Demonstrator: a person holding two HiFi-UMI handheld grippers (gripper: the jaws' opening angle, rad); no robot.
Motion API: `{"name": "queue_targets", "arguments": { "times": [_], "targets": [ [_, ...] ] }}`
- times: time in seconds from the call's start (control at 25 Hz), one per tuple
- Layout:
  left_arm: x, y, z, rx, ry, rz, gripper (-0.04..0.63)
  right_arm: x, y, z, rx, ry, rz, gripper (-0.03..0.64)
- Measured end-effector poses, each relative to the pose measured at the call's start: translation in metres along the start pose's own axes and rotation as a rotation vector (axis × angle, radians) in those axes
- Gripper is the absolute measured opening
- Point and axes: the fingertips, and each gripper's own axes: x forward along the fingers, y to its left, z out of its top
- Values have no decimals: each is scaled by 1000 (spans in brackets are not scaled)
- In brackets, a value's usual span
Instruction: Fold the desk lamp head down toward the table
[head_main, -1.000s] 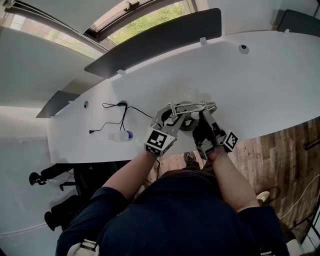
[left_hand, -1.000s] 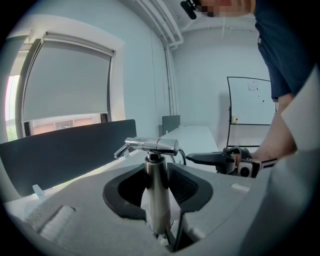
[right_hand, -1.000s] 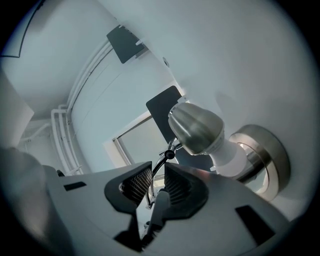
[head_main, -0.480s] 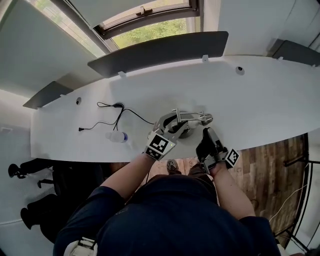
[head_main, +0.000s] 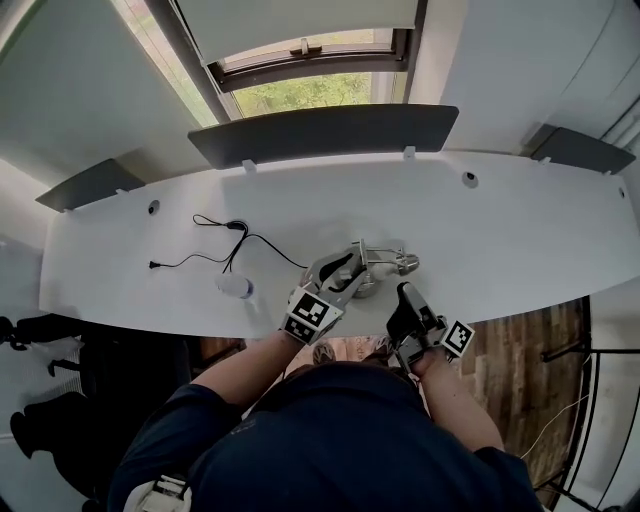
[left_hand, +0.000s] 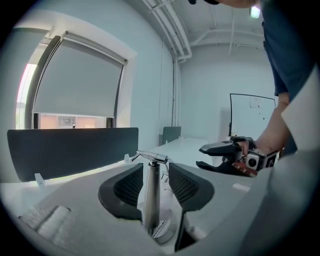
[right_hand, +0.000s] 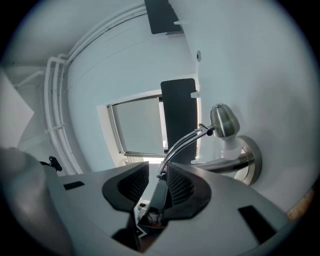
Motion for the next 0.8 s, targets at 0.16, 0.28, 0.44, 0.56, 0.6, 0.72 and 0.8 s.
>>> {"name": "queue_targets", "arguments": {
  "times": [0.16, 0.28, 0.44, 0.56, 0.6, 0.72, 0.8],
  "targets": [
    [-19, -15, 11, -23, -17, -62, 147, 9, 23, -2, -189, 54, -35, 96],
    [-40, -23, 26, -70, -49, -90, 146, 20, 48, -13, -353, 117, -38, 85],
    [-65, -39, 50, -143, -108, -134, 146, 31, 74, -41, -576, 223, -32, 62],
    [-79, -49, 65, -145, -153, -157, 143, 38, 88, -63, -756, 294, -19, 30],
    [-83, -51, 69, -136, -167, -157, 125, 40, 93, -68, -810, 309, -14, 22],
    [-92, -53, 79, -96, -205, -148, 47, 45, 104, -77, -934, 333, -1, 15],
    [-98, -54, 84, -74, -223, -145, 27, 47, 109, -82, -1000, 343, 3, 15]
  ]
}}
